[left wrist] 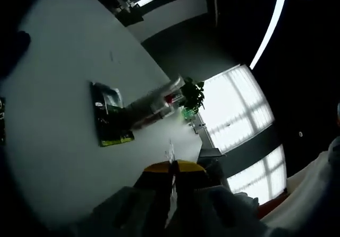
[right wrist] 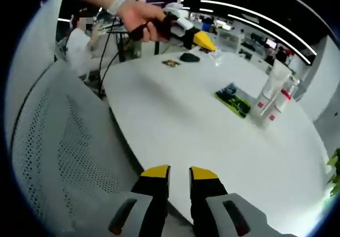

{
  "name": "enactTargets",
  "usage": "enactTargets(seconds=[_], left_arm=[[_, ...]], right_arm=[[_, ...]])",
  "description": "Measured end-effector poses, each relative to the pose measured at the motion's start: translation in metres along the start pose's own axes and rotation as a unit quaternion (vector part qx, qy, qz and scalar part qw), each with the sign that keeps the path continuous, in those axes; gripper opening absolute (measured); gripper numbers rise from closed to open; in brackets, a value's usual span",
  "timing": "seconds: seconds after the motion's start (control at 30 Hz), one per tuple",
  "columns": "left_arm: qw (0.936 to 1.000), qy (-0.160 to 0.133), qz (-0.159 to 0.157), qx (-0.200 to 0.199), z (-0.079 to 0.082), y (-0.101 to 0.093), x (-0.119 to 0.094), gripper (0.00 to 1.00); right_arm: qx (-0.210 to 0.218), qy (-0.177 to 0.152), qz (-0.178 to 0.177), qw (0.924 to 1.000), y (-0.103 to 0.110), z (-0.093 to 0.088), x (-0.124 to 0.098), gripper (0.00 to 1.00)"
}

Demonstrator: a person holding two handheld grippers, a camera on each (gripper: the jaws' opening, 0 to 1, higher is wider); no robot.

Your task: Arrange the skincare products in the storage area until every visible bottle or jar stands upright without overlapping.

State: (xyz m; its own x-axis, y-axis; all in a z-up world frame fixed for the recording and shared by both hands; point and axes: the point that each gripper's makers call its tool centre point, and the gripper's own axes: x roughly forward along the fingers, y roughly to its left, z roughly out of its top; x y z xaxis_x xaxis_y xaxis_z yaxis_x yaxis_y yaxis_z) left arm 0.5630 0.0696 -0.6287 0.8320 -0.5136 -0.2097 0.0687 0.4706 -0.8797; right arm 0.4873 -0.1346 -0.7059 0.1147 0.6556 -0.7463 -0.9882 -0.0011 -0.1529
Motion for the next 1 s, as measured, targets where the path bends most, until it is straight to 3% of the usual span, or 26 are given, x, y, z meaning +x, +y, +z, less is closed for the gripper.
enactTargets(seconds=[0.37,0.7,1.0], left_arm=[[0.9992,0.012,0.038,-0.002,0.026,0.031,0.011,0.0],[0.9934,0.055,0.097,0.025,0.031,0.071,0.011,0.0],[0.9873,0.091,0.125,0.038,0.028,0.1,0.009,0.0]], right_arm=[[0.009,0.008,0.005,0.9999,0.001,-0.003,0.001,0.12],[0.016,0.016,0.005,0.9997,0.0,-0.007,0.002,0.11],[0.019,0.025,0.008,0.9995,0.0,-0.01,0.004,0.1]])
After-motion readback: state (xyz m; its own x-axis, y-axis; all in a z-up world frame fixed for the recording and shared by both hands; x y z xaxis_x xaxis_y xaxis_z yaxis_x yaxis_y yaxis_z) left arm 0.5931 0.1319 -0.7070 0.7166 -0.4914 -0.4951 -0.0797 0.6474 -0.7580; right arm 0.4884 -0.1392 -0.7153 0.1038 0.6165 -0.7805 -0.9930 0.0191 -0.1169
